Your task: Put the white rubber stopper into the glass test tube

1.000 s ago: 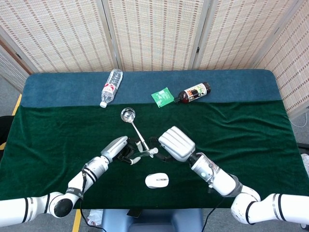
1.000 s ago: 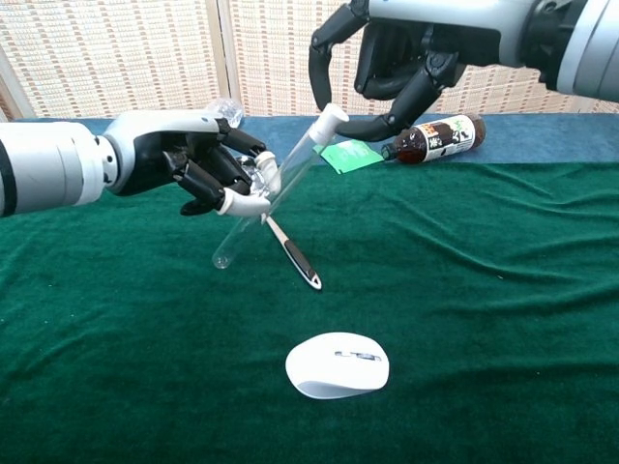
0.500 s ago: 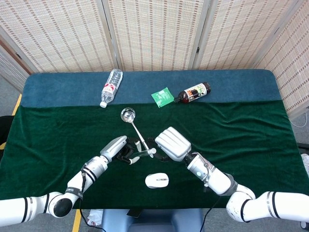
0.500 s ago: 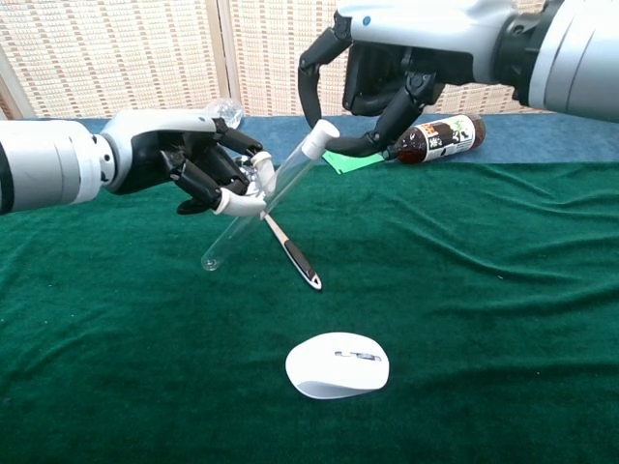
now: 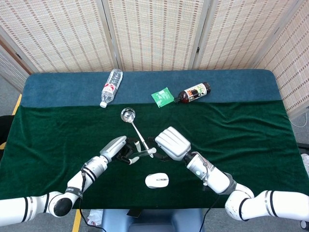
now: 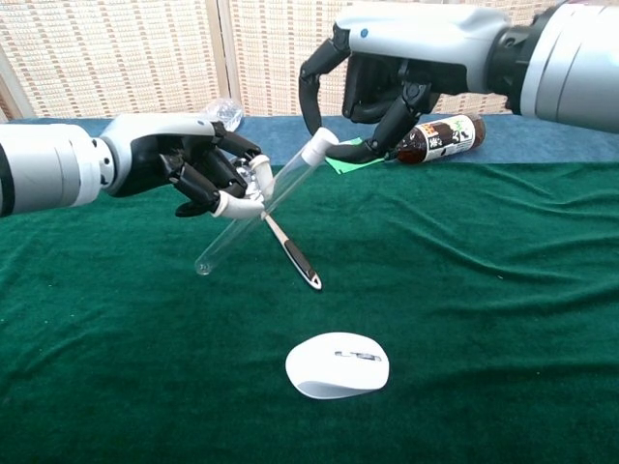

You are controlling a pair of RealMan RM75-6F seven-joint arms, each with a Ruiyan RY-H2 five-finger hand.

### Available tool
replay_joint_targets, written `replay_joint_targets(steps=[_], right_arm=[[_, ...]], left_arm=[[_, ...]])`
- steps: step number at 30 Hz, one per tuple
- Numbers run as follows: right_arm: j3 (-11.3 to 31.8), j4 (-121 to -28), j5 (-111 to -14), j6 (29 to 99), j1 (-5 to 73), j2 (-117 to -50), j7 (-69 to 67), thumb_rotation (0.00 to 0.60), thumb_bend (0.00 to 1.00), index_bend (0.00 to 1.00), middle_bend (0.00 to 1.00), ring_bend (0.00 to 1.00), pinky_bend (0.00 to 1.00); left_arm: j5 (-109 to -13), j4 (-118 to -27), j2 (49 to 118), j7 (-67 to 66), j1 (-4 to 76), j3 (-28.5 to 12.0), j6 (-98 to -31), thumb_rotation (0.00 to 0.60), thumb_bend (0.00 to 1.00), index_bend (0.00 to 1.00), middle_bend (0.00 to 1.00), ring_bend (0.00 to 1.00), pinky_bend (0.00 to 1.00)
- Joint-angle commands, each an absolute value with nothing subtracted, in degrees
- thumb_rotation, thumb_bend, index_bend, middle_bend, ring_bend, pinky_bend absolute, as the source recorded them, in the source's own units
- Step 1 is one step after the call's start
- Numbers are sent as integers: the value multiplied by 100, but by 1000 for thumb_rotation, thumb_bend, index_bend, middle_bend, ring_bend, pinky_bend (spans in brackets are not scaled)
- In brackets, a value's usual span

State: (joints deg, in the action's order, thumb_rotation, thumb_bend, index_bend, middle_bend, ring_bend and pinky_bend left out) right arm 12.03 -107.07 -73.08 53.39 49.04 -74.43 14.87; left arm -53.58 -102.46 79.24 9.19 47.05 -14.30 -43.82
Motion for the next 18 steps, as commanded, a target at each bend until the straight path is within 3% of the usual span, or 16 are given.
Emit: replay_joint_targets(steps=[1,5,10,18], right_arm=[[1197,-10680,-7321,5362,4891,-7450,1443,589,540,373,1000,1000,1000],[1188,-10638,-7328,5389,4872,-7470,1365,590,530,253,1000,1000,1000],[1180,-10624,-7370,5407,4862,-7476,1295,588,458,183,1000,1000,1000],[1211,-10892,-7509,5848,4542,-6999,1199,589,459,163,1000,1000,1000]], left_arm=[[-5362,-10231,7921,895,4703,-1413,-4398,600,522,677,884,844,850],[-5352,-10221,7911,811,4685,-1355,-4451,600,521,677,884,844,850],[-5373,-10212,7866,672,4669,-1281,-4510,600,522,677,884,844,850],[-5509,-9855,7983,-870,4713,-918,-5379,600,527,681,884,842,850]])
